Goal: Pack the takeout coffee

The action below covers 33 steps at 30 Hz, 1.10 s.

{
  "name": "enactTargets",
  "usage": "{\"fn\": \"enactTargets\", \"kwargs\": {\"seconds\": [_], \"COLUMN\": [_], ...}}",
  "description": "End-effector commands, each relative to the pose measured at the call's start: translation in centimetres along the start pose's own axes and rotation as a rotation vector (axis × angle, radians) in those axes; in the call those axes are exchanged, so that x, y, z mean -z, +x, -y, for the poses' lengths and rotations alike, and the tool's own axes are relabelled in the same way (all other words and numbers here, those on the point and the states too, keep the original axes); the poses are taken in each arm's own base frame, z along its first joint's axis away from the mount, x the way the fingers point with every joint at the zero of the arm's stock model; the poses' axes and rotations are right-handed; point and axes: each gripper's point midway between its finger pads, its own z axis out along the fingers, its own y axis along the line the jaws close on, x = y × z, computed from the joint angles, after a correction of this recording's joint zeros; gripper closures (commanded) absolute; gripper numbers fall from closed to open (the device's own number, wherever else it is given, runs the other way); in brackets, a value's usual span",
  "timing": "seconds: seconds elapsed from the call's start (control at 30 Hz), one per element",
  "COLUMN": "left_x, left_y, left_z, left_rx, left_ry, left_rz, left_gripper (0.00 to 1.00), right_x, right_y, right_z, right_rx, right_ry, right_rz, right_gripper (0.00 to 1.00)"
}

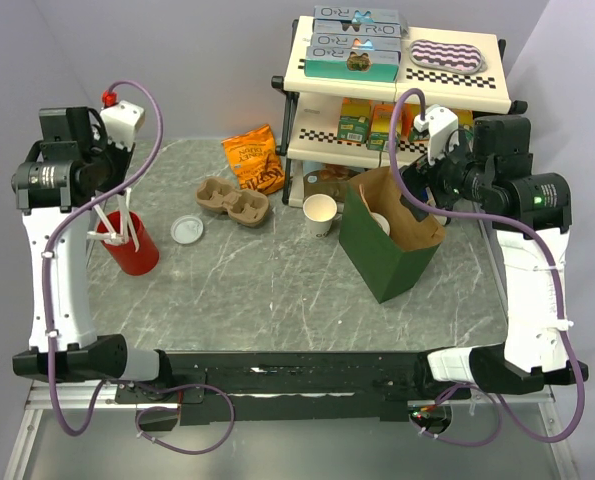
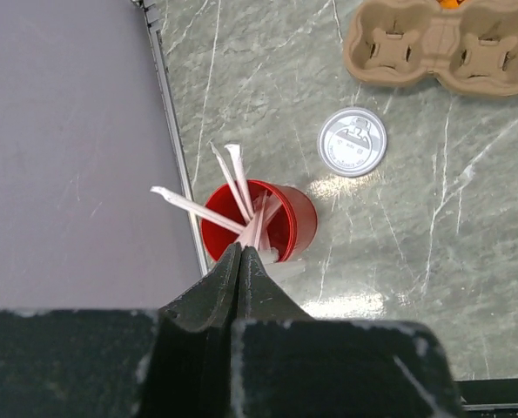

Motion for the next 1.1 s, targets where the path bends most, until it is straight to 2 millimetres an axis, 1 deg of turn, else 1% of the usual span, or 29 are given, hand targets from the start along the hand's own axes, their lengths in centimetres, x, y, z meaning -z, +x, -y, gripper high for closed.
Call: {"fn": "enactTargets", "kwargs": {"seconds": [0.0, 0.07, 0.1, 0.13, 0.2, 0.27, 0.3, 0.33, 0.37, 0.4, 0.47, 0.6, 0.63, 0.67, 0.7, 0.73, 0.8, 0.83, 0.87, 0.9, 0.97, 1.0, 1.03, 1.07], "left_x": [-0.5, -1.5, -1.9, -2.5, -3.5, -4.0, -4.5, -4.6, -4.7, -4.9, -4.8, -5.0, -4.8, -4.5, -4.0, -3.0, -2.1, -1.4, -2.1, -2.4, -4.7, -5.5, -6.7, -7.6], "left_y": [-1.4, -0.7, -0.9, -0.2, 0.5, 1.1, 1.6, 1.8, 1.8, 2.2, 2.3, 2.9, 2.8, 2.9, 2.1, 1.7, 2.3, 2.2, 3.6, 4.1, 6.3, 6.9, 7.7, 8.7], "left_z": [-1.4, -1.4, -1.6, -1.5, -1.5, -1.4, -1.3, -1.1, -0.7, -0.5, -0.2, 0.2, 0.3, 0.9, 2.2, 3.2, 5.6, 7.2, 8.4, 9.9, 10.8, 11.5, 11.2, 11.4], "left_rx": [0.006, 0.010, 0.009, 0.010, 0.008, 0.009, 0.013, 0.011, 0.007, 0.006, 0.009, 0.009, 0.001, -0.005, -0.021, -0.067, -0.100, -0.129, -0.122, -0.137, -0.136, -0.127, -0.125, -0.121], "left_ry": [-0.056, -0.054, -0.061, -0.057, -0.055, -0.052, -0.047, -0.040, -0.016, -0.008, 0.001, 0.014, 0.023, 0.054, 0.131, 0.188, 0.307, 0.384, 0.421, 0.458, 0.452, 0.452, 0.417, 0.413], "left_rz": [0.047, 0.026, 0.038, 0.020, 0.007, -0.003, -0.019, -0.023, -0.020, -0.031, -0.027, -0.037, -0.030, -0.028, 0.013, 0.050, 0.071, 0.112, 0.072, 0.050, -0.049, -0.079, -0.122, -0.158], "left_gripper": [0.99, 0.99, 0.99, 0.99, 0.99, 0.99, 0.97, 0.90, 0.78, 0.74, 0.63, 0.58, 0.57, 0.53, 0.52, 0.51, 0.41, 0.35, 0.34, 0.35, 0.36, 0.36, 0.36, 0.36], "right_x": [0.5, 0.4, 0.3, 0.3, 0.2, 0.1, 0.0, -0.1, -0.2, -0.3, -0.4, -0.6, -0.6, -0.7, -0.6, -0.6, -0.7, -0.7, -0.8, -0.8, -0.9, -0.8, -0.8, -0.8], "right_y": [-1.4, -1.2, -1.2, -1.1, -1.1, -1.0, -0.9, -0.8, -0.8, -0.8, -0.8, -1.0, -1.1, -1.0, -1.2, -1.2, -1.0, -1.0, -1.0, -0.9, -0.9, -0.9, -0.8, -0.7], "right_z": [-0.2, -0.1, -0.2, 0.0, 0.0, 0.0, 0.0, 0.0, 0.0, 0.0, 0.0, 0.0, 0.0, 0.1, 0.1, 0.1, 0.0, 0.0, 0.0, 0.0, 0.1, 0.2, 0.3, 0.3], "right_rx": [-0.009, -0.008, -0.007, -0.005, -0.005, -0.005, -0.005, -0.006, -0.006, -0.009, -0.009, -0.011, -0.011, -0.013, -0.011, -0.011, -0.014, -0.016, -0.014, -0.014, -0.014, -0.013, -0.012, -0.012], "right_ry": [-0.014, -0.014, -0.015, -0.011, -0.010, -0.011, -0.013, -0.015, -0.017, -0.019, -0.021, -0.025, -0.025, -0.025, -0.026, -0.026, -0.029, -0.030, -0.030, -0.029, -0.026, -0.019, -0.014, -0.013], "right_rz": [0.052, 0.046, 0.046, 0.041, 0.039, 0.036, 0.032, 0.027, 0.026, 0.024, 0.023, 0.023, 0.023, 0.020, 0.025, 0.025, 0.020, 0.017, 0.017, 0.017, 0.014, 0.012, 0.007, 0.006], "right_gripper": [0.00, 0.00, 0.00, 0.00, 0.00, 0.00, 0.00, 0.00, 0.00, 0.00, 0.00, 0.00, 0.00, 0.00, 0.00, 0.00, 0.00, 0.00, 0.00, 0.00, 0.00, 0.00, 0.00, 0.00]}}
